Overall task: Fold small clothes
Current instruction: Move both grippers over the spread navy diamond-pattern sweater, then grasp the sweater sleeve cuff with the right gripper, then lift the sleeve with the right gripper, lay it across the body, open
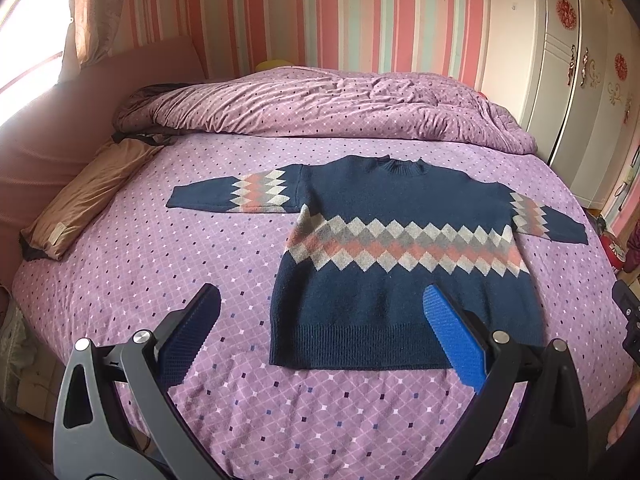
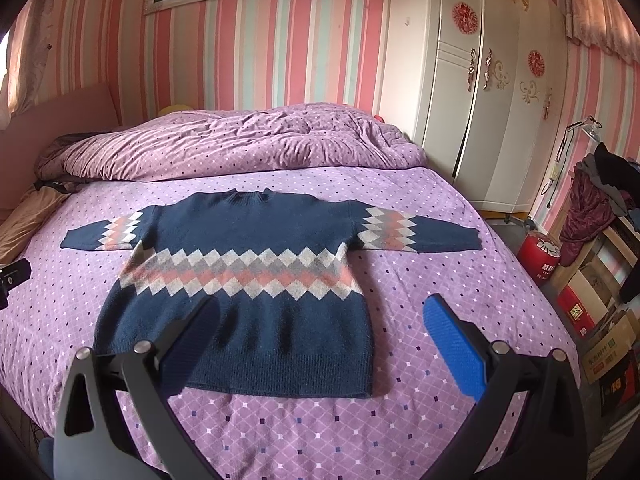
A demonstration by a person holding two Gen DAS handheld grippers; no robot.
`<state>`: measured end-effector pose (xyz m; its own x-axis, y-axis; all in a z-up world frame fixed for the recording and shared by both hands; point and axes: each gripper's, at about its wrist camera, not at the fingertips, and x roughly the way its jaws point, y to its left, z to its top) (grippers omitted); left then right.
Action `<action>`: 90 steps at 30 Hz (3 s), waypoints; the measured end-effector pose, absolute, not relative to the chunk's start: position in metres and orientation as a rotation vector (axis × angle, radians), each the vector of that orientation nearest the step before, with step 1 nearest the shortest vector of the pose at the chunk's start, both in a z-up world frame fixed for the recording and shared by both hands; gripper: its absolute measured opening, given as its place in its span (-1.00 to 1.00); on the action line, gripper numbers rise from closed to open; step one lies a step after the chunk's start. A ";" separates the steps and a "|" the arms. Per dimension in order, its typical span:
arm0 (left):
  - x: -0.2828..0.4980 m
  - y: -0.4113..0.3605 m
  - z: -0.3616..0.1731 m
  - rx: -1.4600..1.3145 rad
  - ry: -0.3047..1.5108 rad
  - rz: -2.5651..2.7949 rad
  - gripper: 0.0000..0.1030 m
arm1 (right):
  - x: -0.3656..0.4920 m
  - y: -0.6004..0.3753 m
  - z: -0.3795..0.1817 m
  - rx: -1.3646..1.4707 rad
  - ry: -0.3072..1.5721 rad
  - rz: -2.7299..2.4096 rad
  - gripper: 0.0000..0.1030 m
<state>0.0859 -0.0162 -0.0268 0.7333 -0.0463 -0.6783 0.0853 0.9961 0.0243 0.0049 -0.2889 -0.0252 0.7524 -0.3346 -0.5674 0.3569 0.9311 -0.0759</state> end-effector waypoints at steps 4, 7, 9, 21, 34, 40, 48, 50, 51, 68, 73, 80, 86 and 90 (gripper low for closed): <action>0.093 -0.011 -0.032 0.050 0.737 -0.060 0.94 | 0.007 -0.287 -0.029 0.034 0.613 -0.374 0.97; 0.106 -0.008 -0.046 0.049 0.749 -0.054 0.94 | 0.018 -0.290 -0.043 0.032 0.624 -0.368 0.97; 0.119 -0.010 -0.059 0.069 0.754 -0.045 0.94 | 0.031 -0.293 -0.053 0.032 0.638 -0.368 0.97; 0.236 -0.058 -0.078 0.115 0.775 -0.075 0.94 | 0.139 -0.352 -0.080 0.054 0.723 -0.423 0.97; 0.324 -0.175 -0.017 0.251 0.804 -0.168 0.94 | 0.216 -0.454 -0.036 0.084 0.800 -0.465 0.97; 0.364 -0.220 -0.038 0.226 0.881 -0.200 0.94 | 0.237 -0.533 -0.054 0.077 0.757 -0.550 0.97; 0.403 -0.277 -0.085 0.254 0.878 -0.203 0.94 | 0.246 -0.716 -0.156 0.368 0.763 -0.715 0.97; 0.406 -0.288 -0.097 0.284 0.879 -0.211 0.94 | 0.248 -0.744 -0.186 0.422 0.760 -0.737 0.97; 0.408 -0.290 -0.101 0.292 0.881 -0.215 0.94 | 0.249 -0.758 -0.201 0.451 0.759 -0.753 0.97; 0.428 -0.299 -0.110 0.263 0.916 -0.219 0.94 | 0.268 -0.826 -0.281 0.728 0.741 -0.805 0.25; 0.426 -0.288 -0.111 0.265 0.927 -0.198 0.94 | 0.278 -0.824 -0.283 0.701 0.748 -0.813 -0.40; 0.429 -0.269 -0.100 0.239 0.914 -0.169 0.94 | 0.281 -0.811 -0.260 0.647 0.710 -0.804 -0.71; 0.437 -0.248 -0.088 0.207 0.904 -0.188 0.94 | 0.299 -0.751 -0.196 0.475 0.674 -0.746 -0.71; 0.441 -0.219 -0.079 0.191 0.910 -0.189 0.94 | 0.333 -0.667 -0.149 0.338 0.681 -0.645 -0.72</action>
